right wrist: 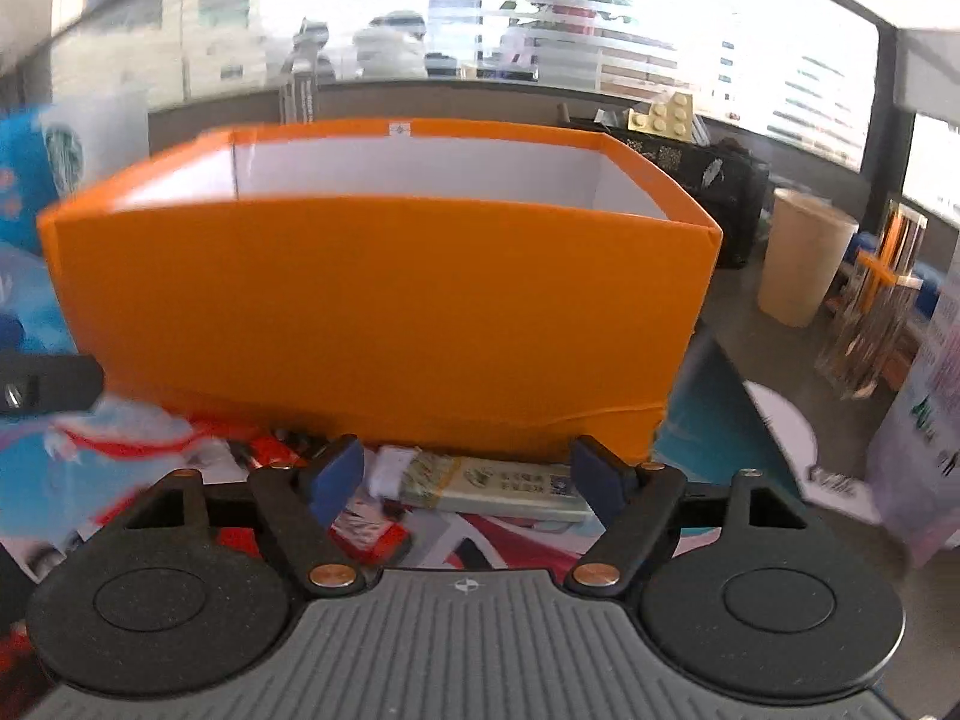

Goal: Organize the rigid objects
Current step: 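Withdraw both open tools from the box toward the items on the mat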

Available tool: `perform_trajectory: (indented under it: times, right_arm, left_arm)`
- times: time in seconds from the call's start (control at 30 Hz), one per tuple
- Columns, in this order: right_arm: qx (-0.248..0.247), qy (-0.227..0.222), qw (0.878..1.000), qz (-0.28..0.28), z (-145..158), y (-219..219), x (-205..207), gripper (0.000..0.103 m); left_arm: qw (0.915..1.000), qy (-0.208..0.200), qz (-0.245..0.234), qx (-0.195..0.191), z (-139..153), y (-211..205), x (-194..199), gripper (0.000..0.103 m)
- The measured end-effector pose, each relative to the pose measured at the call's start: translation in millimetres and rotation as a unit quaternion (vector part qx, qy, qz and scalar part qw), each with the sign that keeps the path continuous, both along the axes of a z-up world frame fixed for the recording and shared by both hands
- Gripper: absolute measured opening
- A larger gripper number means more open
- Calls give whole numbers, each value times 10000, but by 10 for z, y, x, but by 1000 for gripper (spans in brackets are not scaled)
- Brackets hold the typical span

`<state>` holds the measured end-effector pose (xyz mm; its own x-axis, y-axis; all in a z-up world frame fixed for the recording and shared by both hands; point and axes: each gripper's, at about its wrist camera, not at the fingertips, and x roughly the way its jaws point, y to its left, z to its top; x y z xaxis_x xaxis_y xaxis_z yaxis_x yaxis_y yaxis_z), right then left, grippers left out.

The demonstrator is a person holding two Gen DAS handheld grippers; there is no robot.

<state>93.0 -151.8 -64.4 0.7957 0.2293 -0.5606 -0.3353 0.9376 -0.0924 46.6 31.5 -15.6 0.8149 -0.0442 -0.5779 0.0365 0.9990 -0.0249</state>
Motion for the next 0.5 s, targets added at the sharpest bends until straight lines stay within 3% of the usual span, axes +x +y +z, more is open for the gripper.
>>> perform_trajectory:
  times: [0.13, 0.2, 0.4, 0.5]
  right_arm:
    - [-143, -77, 9998, 100, -7, -41, -121, 60]
    - [-165, -95, 9998, 109, -6, -83, -174, 49]
    - [410, 230, 9987, 196, 0, -350, -211, 42]
    - [432, 235, 9985, 253, 6, -410, -244, 38]
  left_arm:
    - [9998, 82, -158, 68, -55, -80, -12, 92]
    - [9995, 112, -272, 117, -92, -143, -12, 92]
    - [9980, 188, -536, 286, -186, -329, 35, 92]
    - [9976, 298, -560, 269, -234, -395, 105, 92]
